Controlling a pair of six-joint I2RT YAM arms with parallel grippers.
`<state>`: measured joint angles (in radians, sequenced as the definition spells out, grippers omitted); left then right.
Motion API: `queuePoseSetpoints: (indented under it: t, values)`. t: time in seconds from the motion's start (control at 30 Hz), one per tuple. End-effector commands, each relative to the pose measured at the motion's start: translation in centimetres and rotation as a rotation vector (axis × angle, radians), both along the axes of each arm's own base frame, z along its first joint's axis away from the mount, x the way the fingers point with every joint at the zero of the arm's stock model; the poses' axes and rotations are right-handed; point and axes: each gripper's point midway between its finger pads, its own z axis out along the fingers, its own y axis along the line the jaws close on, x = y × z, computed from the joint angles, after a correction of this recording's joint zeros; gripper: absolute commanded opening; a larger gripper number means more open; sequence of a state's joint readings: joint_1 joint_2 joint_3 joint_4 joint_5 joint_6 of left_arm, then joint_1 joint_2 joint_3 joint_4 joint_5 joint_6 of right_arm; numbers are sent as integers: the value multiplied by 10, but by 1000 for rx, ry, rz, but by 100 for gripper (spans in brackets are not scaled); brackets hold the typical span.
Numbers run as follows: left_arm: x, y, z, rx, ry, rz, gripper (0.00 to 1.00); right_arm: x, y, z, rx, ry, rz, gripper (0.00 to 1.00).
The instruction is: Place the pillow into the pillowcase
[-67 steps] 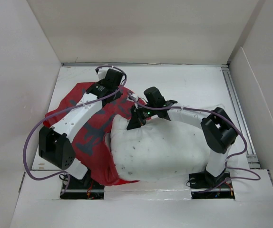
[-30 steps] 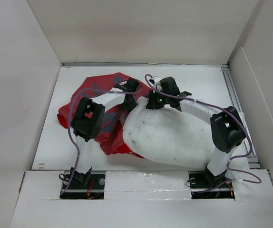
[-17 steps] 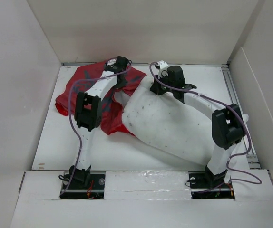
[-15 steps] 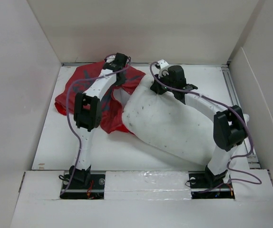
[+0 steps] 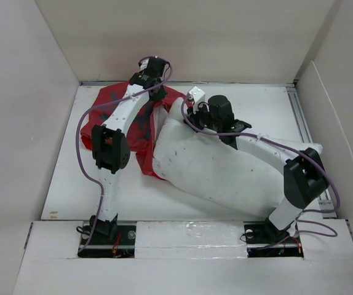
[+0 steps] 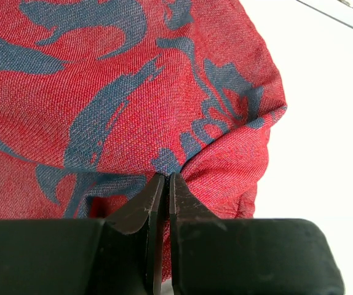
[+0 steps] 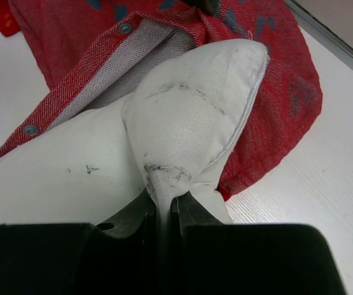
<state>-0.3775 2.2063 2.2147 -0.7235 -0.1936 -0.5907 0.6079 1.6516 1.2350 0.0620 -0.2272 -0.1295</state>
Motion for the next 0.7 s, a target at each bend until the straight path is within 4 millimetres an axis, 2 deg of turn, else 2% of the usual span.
queuePoseSetpoints:
  t: [0.0,0.03,0.1,0.13,0.2,0.27,0.3,0.33,0.37,0.4,0.43,0.47,0.5,0.57,0.67]
  values:
    - [13,1,60,-42,-149,-3,0,-19,24,-21,-3,47,178,0]
    - [12,1,55,-39,-139,-3,0,-18,31,-16,2,42,219,0]
    - [10,2,56,-47,-141,4,0,-25,42,-45,-32,130,309,0]
    - [10,2,61,-53,-155,4,0,-30,53,-37,-5,142,386,0]
    - [9,2,58,-50,-147,4,0,-38,58,-58,-17,203,443,0]
    - [8,3,56,-46,-138,4,0,-26,57,-64,-51,176,378,0]
    - [0,7,32,-20,-79,19,0,-8,47,-79,-85,186,244,0]
    - [0,7,32,-20,-78,19,0,-8,47,-79,-85,186,243,0]
    - [-3,10,21,-14,-55,40,0,-2,45,-91,-97,202,206,0]
    - [-6,15,14,1,-40,61,0,8,40,-92,-88,219,159,0]
    - [-14,19,-3,18,-4,74,0,17,31,-99,-96,231,112,0]
    - [-18,21,-11,24,12,74,0,19,32,-95,-85,231,107,0]
    - [-22,22,-9,15,8,81,1,23,31,-99,-69,242,104,0]
    - [-28,24,-15,18,13,81,14,26,31,-97,-53,233,86,0]
    - [-32,36,8,43,-30,116,46,26,31,-99,-52,232,86,0]
